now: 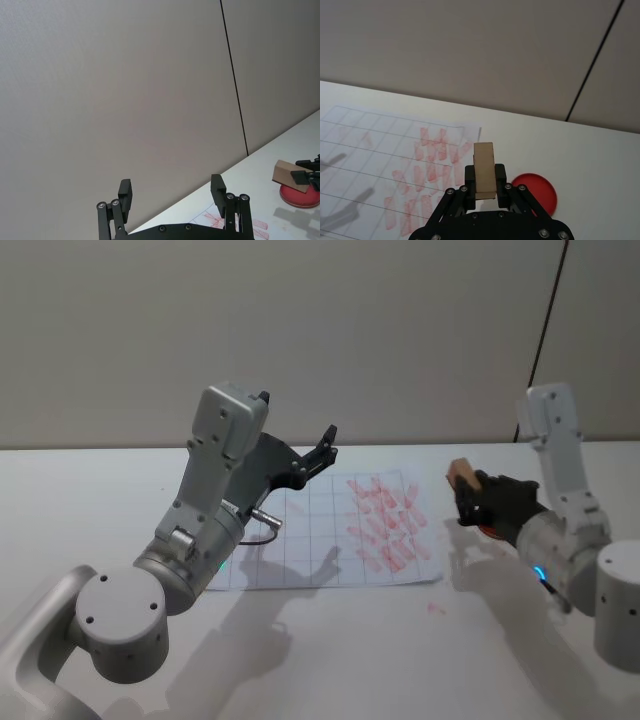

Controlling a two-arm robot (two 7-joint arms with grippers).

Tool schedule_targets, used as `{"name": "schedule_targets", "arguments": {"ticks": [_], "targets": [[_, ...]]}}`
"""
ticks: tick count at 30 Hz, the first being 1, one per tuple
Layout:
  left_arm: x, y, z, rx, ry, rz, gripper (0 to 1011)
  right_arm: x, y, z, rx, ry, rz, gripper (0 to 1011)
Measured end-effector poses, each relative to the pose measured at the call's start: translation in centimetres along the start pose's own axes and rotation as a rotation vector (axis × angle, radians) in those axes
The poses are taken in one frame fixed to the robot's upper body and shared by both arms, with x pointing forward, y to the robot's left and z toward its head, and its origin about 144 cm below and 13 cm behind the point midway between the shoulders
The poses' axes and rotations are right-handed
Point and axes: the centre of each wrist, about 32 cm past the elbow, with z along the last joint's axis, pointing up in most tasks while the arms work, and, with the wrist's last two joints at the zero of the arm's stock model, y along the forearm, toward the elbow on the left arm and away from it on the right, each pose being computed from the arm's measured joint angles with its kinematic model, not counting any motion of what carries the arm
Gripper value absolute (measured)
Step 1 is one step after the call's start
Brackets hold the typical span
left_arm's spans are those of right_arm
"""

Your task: Use the one hand to pick up the stamp and affix it onto the A4 paper.

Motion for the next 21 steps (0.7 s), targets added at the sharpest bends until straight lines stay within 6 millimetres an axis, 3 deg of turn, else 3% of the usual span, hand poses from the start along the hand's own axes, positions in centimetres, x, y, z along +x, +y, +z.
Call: {"name": "schedule_targets", "arguments": {"ticks": [21], "targets": [[0.0, 0.0, 0.0, 0.000, 0.000, 0.000, 1001, 3.3, 1.7, -2.8, -0.070, 0.015, -0.129, 212]]}}
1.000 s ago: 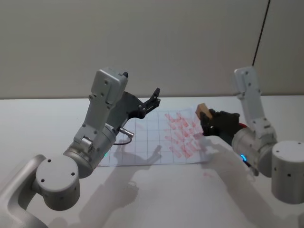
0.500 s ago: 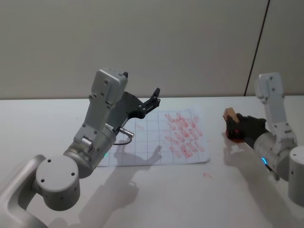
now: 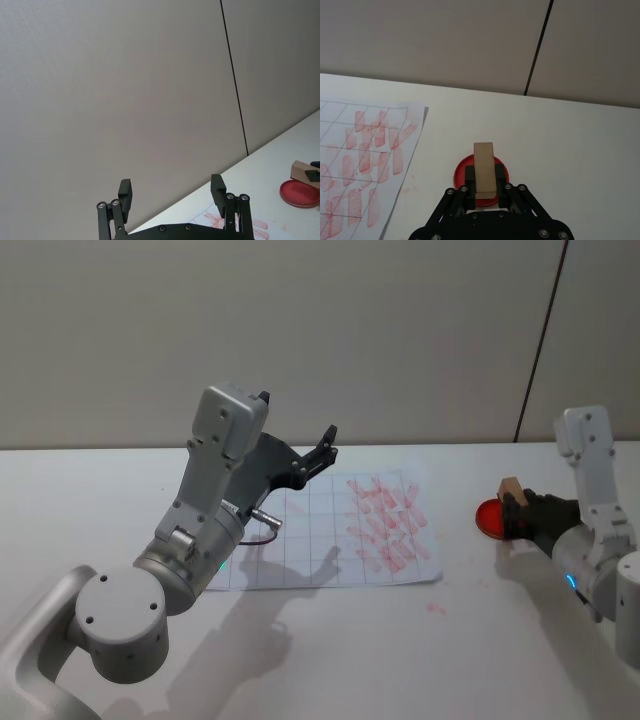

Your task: Use the one hand to pick up the stamp and affix it onto the A4 paper.

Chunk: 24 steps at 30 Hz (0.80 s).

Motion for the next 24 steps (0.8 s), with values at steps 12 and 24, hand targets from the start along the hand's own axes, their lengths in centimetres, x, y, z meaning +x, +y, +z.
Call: {"name": "schedule_targets", "arguments": {"ticks": [12, 24], "targets": [[0.0, 0.0, 0.0, 0.000, 0.000, 0.000, 1001, 0.3, 1.5, -0.4, -0.008, 0.009, -0.001, 212], [0.0, 0.0, 0.0, 0.000, 0.000, 0.000, 1002, 0.4, 2.4, -0.7, -0.012, 0.012, 0.004, 518]]}}
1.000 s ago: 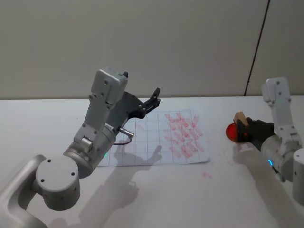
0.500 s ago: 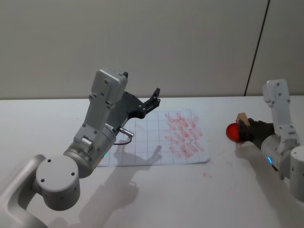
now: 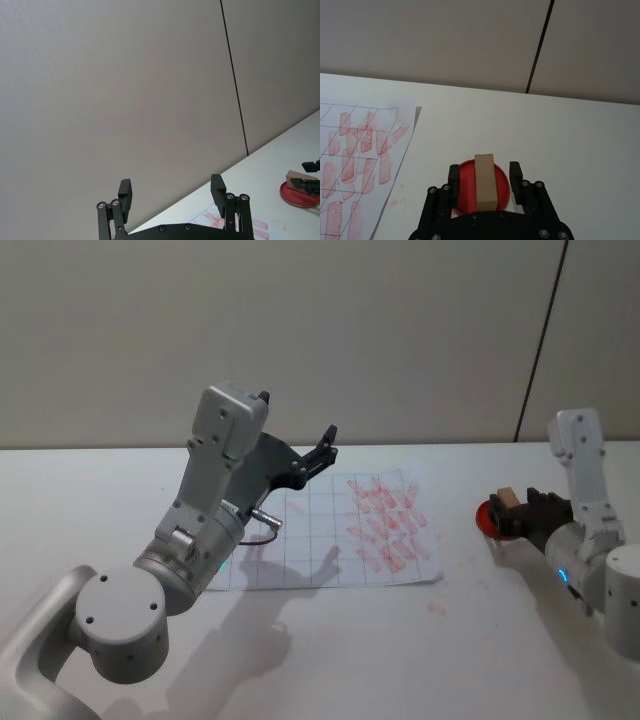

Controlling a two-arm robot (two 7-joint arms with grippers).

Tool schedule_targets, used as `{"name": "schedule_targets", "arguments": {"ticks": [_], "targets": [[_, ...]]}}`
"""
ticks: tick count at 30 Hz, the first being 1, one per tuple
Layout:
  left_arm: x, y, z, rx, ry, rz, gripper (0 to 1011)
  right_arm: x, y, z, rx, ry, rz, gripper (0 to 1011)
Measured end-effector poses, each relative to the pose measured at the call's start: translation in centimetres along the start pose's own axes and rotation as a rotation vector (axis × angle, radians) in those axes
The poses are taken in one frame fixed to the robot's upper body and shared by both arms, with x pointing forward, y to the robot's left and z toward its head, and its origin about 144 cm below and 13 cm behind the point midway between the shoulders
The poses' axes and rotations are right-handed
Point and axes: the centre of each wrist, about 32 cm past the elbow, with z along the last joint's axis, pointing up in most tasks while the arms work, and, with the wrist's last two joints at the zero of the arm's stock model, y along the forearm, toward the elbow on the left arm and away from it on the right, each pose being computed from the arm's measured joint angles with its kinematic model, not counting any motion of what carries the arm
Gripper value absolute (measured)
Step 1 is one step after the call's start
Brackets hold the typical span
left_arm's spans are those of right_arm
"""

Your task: Use the one hand to pick up the stamp and affix it onto the A4 paper.

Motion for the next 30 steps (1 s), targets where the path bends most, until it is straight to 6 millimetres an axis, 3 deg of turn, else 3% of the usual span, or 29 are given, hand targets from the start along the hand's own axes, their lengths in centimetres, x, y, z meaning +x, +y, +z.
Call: {"name": "schedule_targets", "arguments": {"ticks": [5, 15, 30], "targets": [[0.0, 0.0, 0.0, 0.000, 0.000, 0.000, 1001, 0.0, 0.1, 0.0, 0.022, -0.003, 0.003, 704], [0.0, 0.0, 0.0, 0.000, 0.000, 0.000, 1001, 0.2, -0.6, 0.5, 0.120, -0.017, 0.008, 982], [0.0, 0.0, 0.0, 0.000, 0.000, 0.000, 1001, 1.3, -2.7, 0.8, 0.321, -0.057, 0.012, 1001]]}}
